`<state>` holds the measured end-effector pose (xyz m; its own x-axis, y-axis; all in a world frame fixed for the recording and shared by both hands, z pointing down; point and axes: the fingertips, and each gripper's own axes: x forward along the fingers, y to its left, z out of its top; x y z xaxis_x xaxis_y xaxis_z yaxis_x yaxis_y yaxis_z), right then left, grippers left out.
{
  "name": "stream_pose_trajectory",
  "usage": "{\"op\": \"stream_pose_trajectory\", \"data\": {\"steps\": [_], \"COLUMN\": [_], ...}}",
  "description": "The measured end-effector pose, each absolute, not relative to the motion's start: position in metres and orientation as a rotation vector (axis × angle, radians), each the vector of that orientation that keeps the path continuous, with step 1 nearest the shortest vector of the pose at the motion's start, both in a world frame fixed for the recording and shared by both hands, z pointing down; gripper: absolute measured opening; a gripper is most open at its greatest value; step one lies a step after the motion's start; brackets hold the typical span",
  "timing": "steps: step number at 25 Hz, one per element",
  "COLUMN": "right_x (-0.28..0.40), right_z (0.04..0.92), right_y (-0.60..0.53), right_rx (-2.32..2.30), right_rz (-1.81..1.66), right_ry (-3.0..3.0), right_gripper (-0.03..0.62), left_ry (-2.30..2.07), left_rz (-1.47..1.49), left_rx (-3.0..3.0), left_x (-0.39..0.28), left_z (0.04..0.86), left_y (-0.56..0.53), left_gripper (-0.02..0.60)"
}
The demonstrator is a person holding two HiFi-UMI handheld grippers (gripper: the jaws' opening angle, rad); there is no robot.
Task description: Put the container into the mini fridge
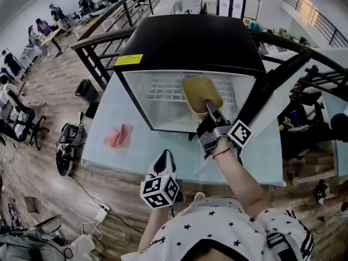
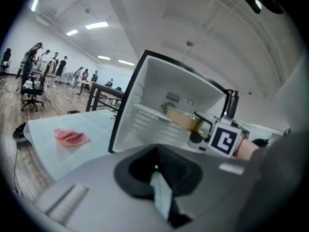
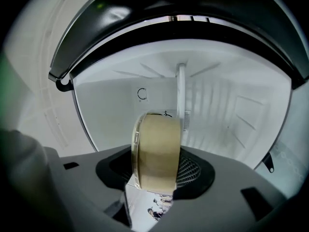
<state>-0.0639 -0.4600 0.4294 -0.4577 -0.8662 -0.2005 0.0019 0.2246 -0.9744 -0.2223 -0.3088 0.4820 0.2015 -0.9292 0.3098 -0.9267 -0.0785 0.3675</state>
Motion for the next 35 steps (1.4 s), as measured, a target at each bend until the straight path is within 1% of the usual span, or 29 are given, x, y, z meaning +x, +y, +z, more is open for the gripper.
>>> {"op": "stream_pose_trajectory", "data": {"steps": [14, 26, 35], "right_x": [-0.065, -0.073, -0.067], "right_z": [0.428, 0.426, 0.44], "right_y": [-0.485, -0.482, -0.477], "right_rx": [-0.859, -0.851, -0.901], "right_rz": [-1.295, -1.312, -1.349], "right_ry": [1.637, 1.639, 1.612], "right_gripper": [0.216, 0.218, 0.252], "left_ry": [-1.72, -1.712, -1.709], "left_rz": [0.004, -0.002, 0.0], "left_rx": [1.99, 1.988, 1.991], "left_x": [-0.218, -0.216, -0.215], "left_z": [0.486, 0.487, 0.486], "left_y": [-0.31, -0.311, -0.306], "left_gripper": [0.006, 0.006, 0.006]}}
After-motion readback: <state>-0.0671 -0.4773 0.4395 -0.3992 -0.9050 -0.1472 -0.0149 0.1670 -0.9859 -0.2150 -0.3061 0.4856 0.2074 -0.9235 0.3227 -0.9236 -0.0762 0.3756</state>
